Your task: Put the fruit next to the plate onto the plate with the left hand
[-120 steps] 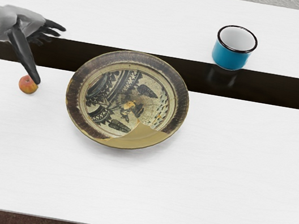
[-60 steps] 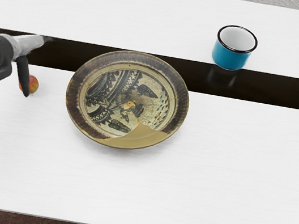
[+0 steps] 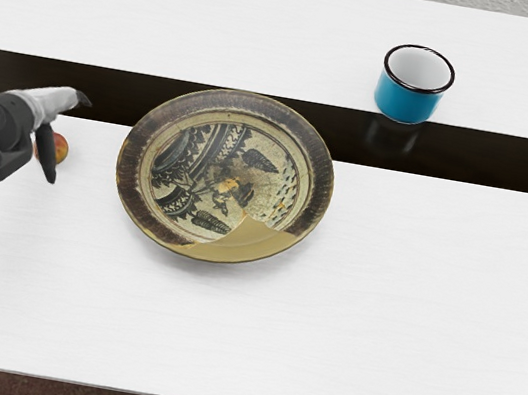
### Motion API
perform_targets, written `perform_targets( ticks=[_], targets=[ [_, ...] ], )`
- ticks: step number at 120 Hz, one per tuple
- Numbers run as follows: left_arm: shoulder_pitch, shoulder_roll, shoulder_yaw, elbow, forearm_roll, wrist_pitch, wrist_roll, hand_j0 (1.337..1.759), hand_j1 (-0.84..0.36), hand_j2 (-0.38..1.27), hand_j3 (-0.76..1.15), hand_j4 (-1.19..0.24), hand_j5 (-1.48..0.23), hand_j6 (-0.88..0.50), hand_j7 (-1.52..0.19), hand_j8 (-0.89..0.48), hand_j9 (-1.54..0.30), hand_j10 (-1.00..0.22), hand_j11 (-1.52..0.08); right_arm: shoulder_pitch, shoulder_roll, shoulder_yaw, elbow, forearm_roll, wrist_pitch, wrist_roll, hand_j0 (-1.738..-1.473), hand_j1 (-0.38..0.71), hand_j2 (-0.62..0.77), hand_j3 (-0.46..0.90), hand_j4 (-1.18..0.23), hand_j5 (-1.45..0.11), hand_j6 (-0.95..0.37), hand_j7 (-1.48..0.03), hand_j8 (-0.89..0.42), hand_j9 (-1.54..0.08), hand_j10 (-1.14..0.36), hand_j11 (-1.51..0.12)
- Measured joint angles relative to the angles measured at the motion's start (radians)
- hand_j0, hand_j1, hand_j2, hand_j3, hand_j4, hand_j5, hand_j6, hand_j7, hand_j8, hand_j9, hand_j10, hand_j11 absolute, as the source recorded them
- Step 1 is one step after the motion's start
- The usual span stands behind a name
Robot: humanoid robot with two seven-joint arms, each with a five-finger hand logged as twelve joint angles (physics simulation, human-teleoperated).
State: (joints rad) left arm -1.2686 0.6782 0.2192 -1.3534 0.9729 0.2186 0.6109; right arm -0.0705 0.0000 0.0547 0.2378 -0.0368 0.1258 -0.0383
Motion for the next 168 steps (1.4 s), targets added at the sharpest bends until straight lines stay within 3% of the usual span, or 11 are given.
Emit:
perform_targets(
  ticks=[49, 55, 71, 95, 117, 124, 144, 168],
  targets=[
    [0.04, 0.001, 0.0, 0.012, -0.004, 0.003, 0.0, 1.658, -0.08, 0.08, 0.0, -0.36, -0.46, -0.37, -0.46, -0.37, -0.47, -0.36, -0.46, 0.0, 0.0, -0.001, 0.0, 0.0, 0.0, 0.0, -1.658, -0.33, 0.0, 0.0, -0.01, -0.02, -0.01, -0.02, -0.01, -0.02, -0.01, -0.02],
    [0.047, 0.001, 0.0, 0.013, -0.004, 0.003, 0.0, 1.658, -0.09, 0.08, 0.0, -0.39, -0.48, -0.39, -0.48, -0.31, -0.49, -0.38, -0.49, 0.0, 0.0, -0.001, 0.0, 0.0, 0.0, 0.0, -1.658, -0.33, 0.0, 0.0, -0.01, -0.02, -0.01, -0.02, -0.01, -0.02, -0.01, -0.02],
    [0.048, 0.003, -0.001, 0.013, -0.008, 0.003, 0.0, 1.658, -0.14, 0.09, 0.0, -0.44, -0.53, -0.43, -0.52, -0.32, -0.54, -0.43, -0.54, 0.0, 0.0, 0.0, 0.0, 0.0, 0.0, 0.0, -1.658, -0.33, 0.0, 0.0, -0.01, -0.02, -0.01, -0.02, -0.01, -0.02, -0.01, -0.02],
    [0.048, 0.001, -0.003, 0.013, -0.018, 0.003, 0.0, 1.658, -0.27, 0.11, 0.0, -0.53, -0.67, -0.53, -0.66, -0.46, -0.67, -0.52, -0.67, 0.0, 0.0, -0.001, 0.0, 0.0, 0.0, 0.0, -1.658, -0.33, 0.0, 0.0, -0.01, -0.02, -0.01, -0.02, -0.01, -0.02, -0.01, -0.02],
    [0.057, 0.001, -0.002, 0.013, -0.012, 0.003, 0.0, 1.655, -0.29, 0.15, 0.0, -0.59, -0.72, -0.52, -0.73, -0.44, -0.75, -0.58, -0.75, 0.0, 0.0, 0.0, 0.0, 0.0, 0.0, 0.0, -1.658, -0.33, 0.0, 0.0, -0.01, -0.02, -0.01, -0.02, -0.01, -0.02, -0.01, -0.02],
    [0.07, 0.0, -0.002, 0.013, -0.006, 0.005, 0.0, 1.651, -0.29, 0.05, 0.0, -0.62, -0.71, -0.52, -0.74, -0.4, -0.77, -0.58, -0.78, 0.0, 0.0, 0.0, 0.0, 0.0, 0.0, 0.0, -1.658, -0.33, 0.0, 0.0, -0.01, -0.02, -0.01, -0.02, -0.01, -0.02, -0.02, -0.02],
    [0.072, 0.004, -0.013, 0.013, -0.016, 0.004, 0.0, 1.65, -0.28, 0.16, 0.0, -0.67, -0.8, -0.55, -0.83, -0.44, -0.85, -0.61, -0.86, 0.0, 0.0, 0.0, 0.0, 0.0, 0.0, 0.0, -1.658, -0.33, 0.0, 0.0, -0.01, -0.02, -0.01, -0.02, -0.01, -0.02, -0.02, -0.02],
    [0.069, 0.018, -0.125, 0.013, -0.096, -0.003, 0.0, 1.652, -0.27, 0.27, 0.0, -0.69, -0.89, -0.59, -0.9, -0.47, -0.92, -0.62, -0.92, 0.0, 0.0, 0.0, 0.0, 0.0, 0.0, 0.0, -1.658, -0.33, 0.0, 0.0, -0.01, -0.02, -0.01, -0.02, -0.01, -0.02, -0.01, -0.02]
  ],
)
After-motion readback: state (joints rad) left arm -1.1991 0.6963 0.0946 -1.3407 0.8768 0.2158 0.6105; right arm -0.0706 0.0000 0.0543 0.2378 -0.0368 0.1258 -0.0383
